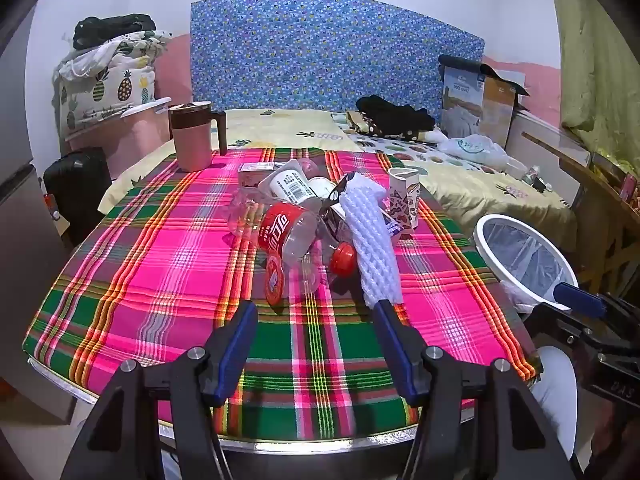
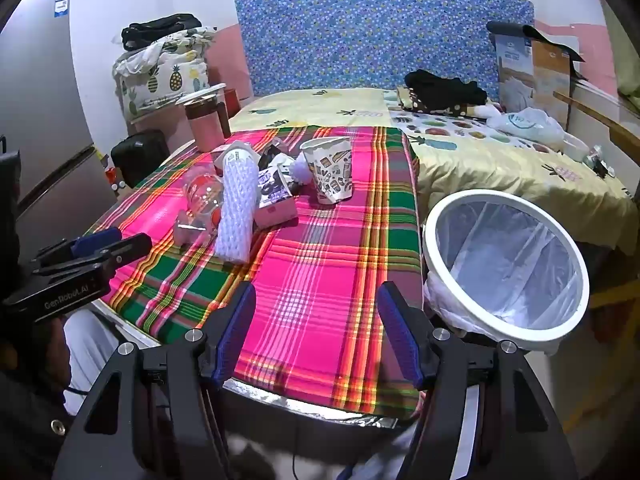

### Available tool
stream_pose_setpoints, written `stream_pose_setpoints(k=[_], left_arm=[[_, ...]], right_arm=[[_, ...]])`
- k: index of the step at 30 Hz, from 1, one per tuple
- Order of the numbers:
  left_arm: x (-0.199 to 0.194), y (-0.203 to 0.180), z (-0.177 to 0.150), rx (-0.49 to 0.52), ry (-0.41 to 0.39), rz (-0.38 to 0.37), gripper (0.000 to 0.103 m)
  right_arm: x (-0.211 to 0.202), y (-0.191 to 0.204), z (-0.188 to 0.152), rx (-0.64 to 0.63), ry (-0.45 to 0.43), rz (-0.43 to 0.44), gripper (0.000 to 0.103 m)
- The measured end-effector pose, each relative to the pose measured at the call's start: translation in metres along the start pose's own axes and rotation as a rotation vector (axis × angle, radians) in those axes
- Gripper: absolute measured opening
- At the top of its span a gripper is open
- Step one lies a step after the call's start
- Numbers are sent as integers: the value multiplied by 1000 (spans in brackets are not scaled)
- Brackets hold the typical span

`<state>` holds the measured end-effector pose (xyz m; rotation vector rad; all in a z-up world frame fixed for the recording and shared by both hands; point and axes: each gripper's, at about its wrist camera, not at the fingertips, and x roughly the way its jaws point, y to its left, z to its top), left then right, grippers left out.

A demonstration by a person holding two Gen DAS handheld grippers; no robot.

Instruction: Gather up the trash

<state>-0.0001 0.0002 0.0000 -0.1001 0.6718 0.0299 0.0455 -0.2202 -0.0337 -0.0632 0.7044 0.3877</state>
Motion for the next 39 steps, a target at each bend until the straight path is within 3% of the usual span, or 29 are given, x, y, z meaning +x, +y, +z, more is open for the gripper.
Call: stream_pose_setpoints(k=[39], left_arm=[[-14,-1,3,18,-19,-10,60]], right_arm=[[-9,4,3,-5,-25,-10,65]])
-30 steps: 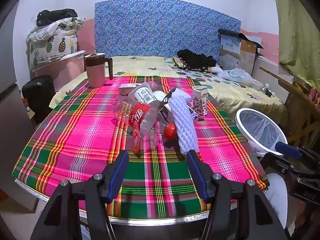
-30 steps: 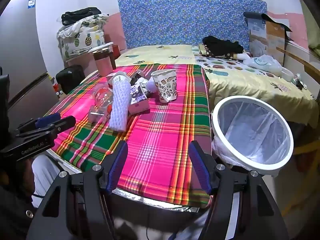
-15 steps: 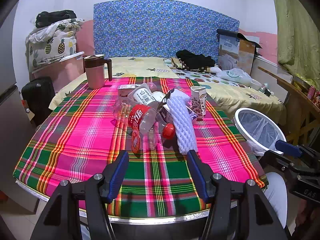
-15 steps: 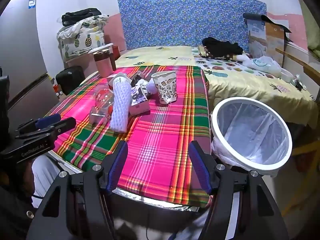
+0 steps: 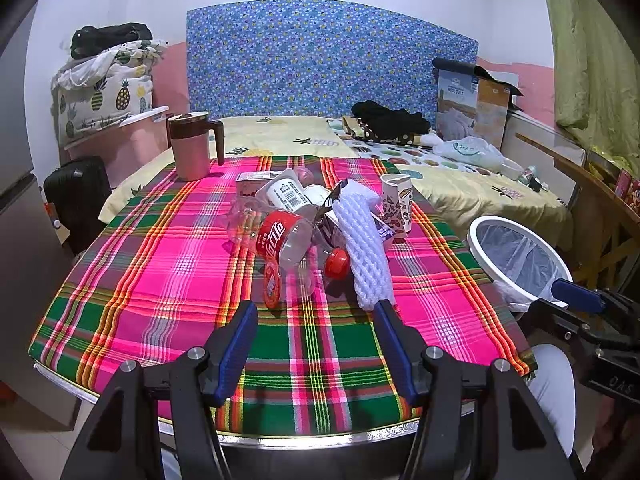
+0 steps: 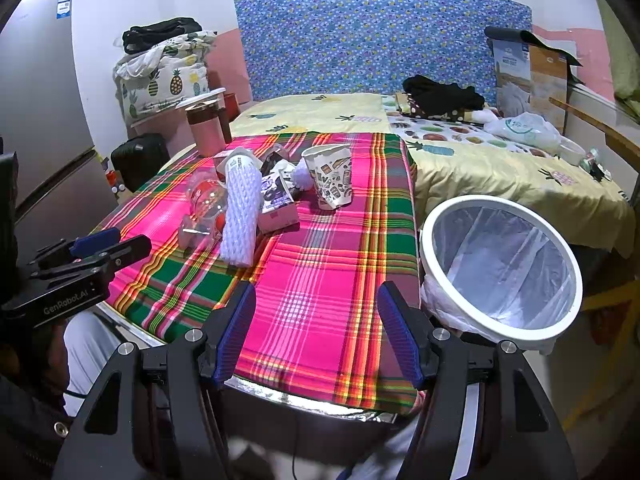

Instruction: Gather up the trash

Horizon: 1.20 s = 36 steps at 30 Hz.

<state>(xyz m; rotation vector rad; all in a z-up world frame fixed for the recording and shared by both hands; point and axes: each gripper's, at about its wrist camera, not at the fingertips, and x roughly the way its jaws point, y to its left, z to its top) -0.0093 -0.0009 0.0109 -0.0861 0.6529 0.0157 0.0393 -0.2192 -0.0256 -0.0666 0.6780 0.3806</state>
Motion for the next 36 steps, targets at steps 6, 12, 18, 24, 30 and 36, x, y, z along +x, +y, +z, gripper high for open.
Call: stream_pose_setpoints(k=[6,12,18,24,30,36], left_arm=[[-1,0,0,3,-3,1,60],[-4,-1,3,6,-5,4,60],[-4,-1,3,7,-5,4,60],[-4,-1,3,5,-5,5,60],[-5,-1,3,6,-5,5,60],[-5,-1,3,7,-5,8,60]], right_arm=[[0,-1,0,0,0,0,65],[0,-1,0,-1,-1,0,65],[0,-1,0,0,-2,0,65],[0,-2,0,0,-1,0,65],[0,-2,0,0,-3,0,65],[0,-2,0,0,-2,0,65]])
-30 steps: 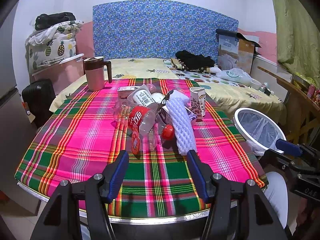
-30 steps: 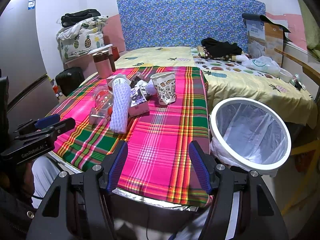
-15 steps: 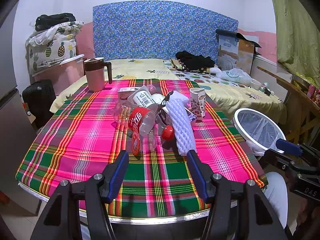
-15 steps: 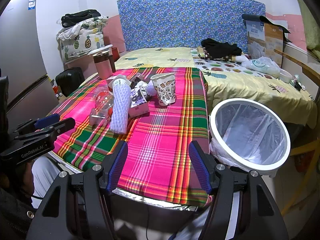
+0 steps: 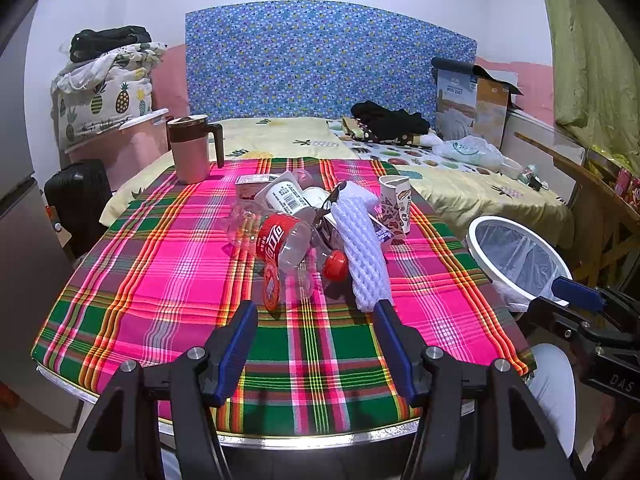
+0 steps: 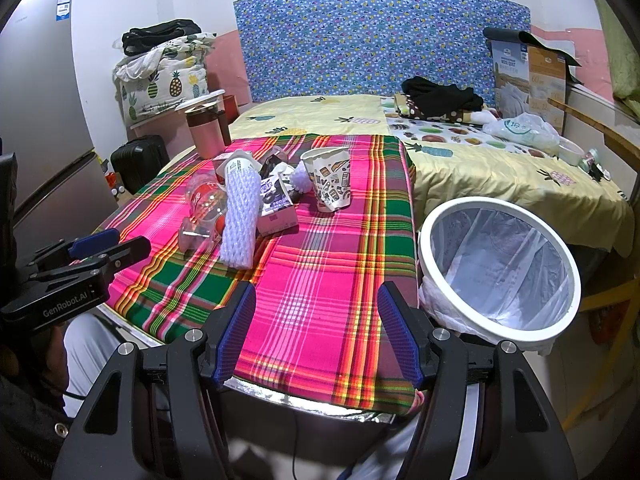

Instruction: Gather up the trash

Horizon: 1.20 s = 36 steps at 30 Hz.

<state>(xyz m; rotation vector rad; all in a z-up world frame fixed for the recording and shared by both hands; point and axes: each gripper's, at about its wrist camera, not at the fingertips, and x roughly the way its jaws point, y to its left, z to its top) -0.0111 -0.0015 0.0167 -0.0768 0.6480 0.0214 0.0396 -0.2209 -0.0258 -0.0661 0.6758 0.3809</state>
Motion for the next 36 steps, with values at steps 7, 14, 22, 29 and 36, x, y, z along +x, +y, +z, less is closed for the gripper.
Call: stream_pose_setpoints(k=[7,14,22,29,36], left_arm=[[1,1,0,1,0,2,60],[8,3,-2,0,13,1,60],[27,9,1,-10,34,12,60],[47,28,9,-61,44,33,60],[59,53,17,-105,37,57,60]], right_arm=[[0,0,0,-1,0,0,65],[2,-2,2,1,5,2,65],[14,-1,9,-5,12,11,65],[32,5,16,-3,25,58,65],[58,22,25,-12,55,120,61]])
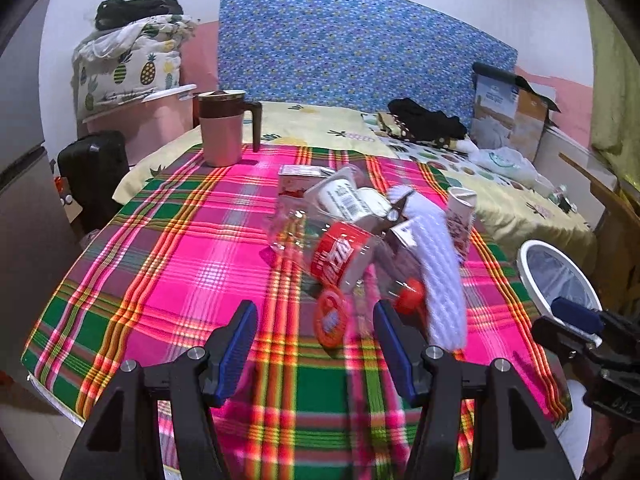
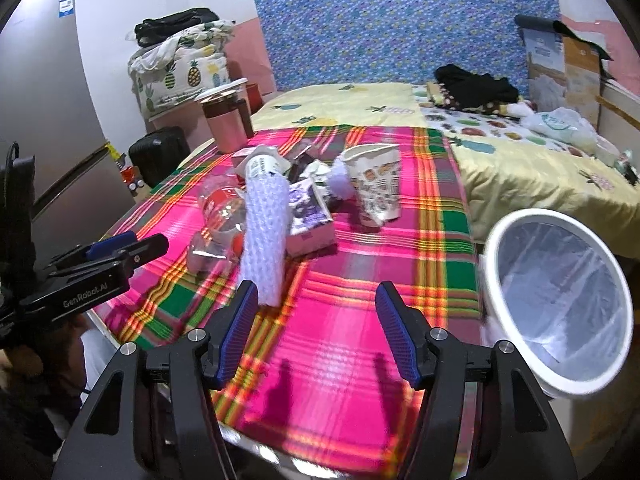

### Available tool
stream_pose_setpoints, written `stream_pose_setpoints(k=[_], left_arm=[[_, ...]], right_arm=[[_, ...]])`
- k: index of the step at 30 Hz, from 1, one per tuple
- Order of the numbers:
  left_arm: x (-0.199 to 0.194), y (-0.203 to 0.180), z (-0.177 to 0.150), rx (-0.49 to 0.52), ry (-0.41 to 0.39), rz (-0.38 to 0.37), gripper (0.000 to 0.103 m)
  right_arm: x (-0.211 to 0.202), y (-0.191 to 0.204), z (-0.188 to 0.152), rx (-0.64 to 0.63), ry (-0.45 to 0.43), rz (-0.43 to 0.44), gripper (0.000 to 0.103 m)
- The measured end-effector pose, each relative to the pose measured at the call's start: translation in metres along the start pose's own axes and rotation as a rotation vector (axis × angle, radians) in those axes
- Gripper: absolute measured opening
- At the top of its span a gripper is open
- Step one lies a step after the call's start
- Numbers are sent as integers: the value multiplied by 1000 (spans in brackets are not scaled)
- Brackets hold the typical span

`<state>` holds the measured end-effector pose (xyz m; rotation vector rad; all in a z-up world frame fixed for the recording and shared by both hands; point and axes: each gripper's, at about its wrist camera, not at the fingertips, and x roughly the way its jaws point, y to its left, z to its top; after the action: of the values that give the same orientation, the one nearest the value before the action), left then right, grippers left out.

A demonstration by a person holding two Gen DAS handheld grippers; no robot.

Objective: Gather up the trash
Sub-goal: 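Grasp the white mesh foam sleeve with the right gripper while the left gripper approaches the Coca-Cola bottle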

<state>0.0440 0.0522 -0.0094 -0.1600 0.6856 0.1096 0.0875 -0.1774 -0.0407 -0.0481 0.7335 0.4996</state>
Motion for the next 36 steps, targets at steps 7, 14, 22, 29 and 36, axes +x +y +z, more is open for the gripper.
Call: stream_pose_setpoints(k=[7,14,22,29,36], left_arm=[[14,15,7,-27,8,-15,60],[26,24,17,-66,19,-43,60],[42,20,30,-110,36,-96,60],[64,8,40,-157,76,-135,66],[95,3,49,-251,145,-114,72]], right_arm=[[26,12,9,-9,37,46,54],[46,20,16,-5,64,89,47],[46,13,15,39,78,109,22],[31,1,19,53,40,85,21],[30,-16,18,87,36,51,21]])
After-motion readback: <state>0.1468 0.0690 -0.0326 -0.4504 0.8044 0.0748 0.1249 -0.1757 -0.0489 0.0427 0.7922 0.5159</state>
